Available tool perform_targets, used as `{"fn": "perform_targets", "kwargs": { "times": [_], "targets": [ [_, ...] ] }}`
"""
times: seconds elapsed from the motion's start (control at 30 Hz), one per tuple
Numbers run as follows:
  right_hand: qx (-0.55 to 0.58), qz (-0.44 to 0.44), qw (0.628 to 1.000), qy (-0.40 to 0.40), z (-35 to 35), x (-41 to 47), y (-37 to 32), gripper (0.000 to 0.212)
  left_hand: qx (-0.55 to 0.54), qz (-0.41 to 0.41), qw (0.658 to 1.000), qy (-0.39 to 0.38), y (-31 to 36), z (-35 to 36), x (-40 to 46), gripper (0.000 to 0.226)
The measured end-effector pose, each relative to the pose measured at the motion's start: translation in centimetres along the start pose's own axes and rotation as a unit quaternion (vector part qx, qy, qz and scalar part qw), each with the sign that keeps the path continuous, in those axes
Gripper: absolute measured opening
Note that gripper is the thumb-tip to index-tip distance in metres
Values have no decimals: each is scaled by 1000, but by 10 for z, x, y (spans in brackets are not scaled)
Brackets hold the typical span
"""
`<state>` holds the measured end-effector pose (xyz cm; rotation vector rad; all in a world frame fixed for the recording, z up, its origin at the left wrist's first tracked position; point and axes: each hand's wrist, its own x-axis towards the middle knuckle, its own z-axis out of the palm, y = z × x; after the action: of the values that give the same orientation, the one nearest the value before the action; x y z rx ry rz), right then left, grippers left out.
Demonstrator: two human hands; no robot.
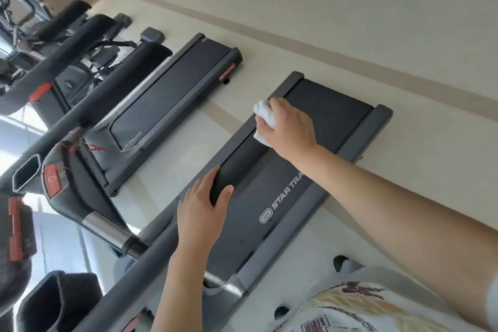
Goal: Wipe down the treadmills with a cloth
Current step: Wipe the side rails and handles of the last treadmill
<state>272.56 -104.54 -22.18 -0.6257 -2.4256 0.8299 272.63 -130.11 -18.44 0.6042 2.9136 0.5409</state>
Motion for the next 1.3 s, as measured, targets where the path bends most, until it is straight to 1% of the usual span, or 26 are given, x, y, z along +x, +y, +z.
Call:
{"fn": "perform_targets", "kwargs": {
  "times": [0.13, 0.23, 0.33, 0.43, 0.53, 0.63, 0.73, 0.8, 0.83, 0.87, 0.97, 1.0, 1.07, 1.17, 1.23, 1.3],
  "targets": [
    [26, 52, 996, 63, 11, -22, -16, 28, -58, 28, 997, -34, -18, -10, -5, 55],
    [42, 47, 994, 90, 24, -49, -34, 29, -68, 65, 994, -52, -36, -20, -11, 57],
    [64, 26, 995, 73, 41, -84, -61, 31, -76, 89, 992, -47, -57, -29, -22, 56],
    [67, 4, 995, 78, 61, -123, -94, 31, -84, 99, 990, -45, -84, -38, -37, 56],
    [61, -29, 995, 74, 81, -159, -129, 32, -101, 101, 989, -36, -113, -47, -52, 54],
    [63, -48, 995, 53, 96, -188, -156, 32, -110, 98, 988, -34, -143, -58, -68, 52],
    [78, -100, 991, 31, 100, -212, -169, 30, -117, 97, 988, -36, -167, -67, -80, 51],
    [58, -136, 989, 16, 92, -214, -166, 31, -130, 84, 987, -34, -177, -72, -86, 50],
    [47, -134, 990, 13, 88, -210, -161, 31, -138, 79, 987, -34, -182, -75, -89, 49],
    [41, -107, 993, 12, 82, -201, -156, 32, -142, 77, 986, -35, -185, -77, -91, 48],
    [44, 30, 998, 34, 60, -161, -138, 29, -149, 71, 986, -38, -192, -78, -98, 47],
    [31, 59, 997, 40, 53, -150, -136, 25, -146, 69, 986, -34, -192, -78, -100, 47],
    [-7, 81, 996, 35, 49, -136, -139, 18, -138, 75, 987, -23, -193, -78, -101, 46],
    [-50, 39, 998, 28, 61, -148, -165, 19, -120, 88, 989, -5, -192, -76, -102, 46],
    [-61, -16, 998, 22, 82, -175, -190, 22, -103, 91, 991, 10, -191, -73, -103, 44],
    [-46, -84, 995, 2, 104, -209, -217, 24, -97, 83, 992, 14, -191, -72, -104, 39]
  ]
}}
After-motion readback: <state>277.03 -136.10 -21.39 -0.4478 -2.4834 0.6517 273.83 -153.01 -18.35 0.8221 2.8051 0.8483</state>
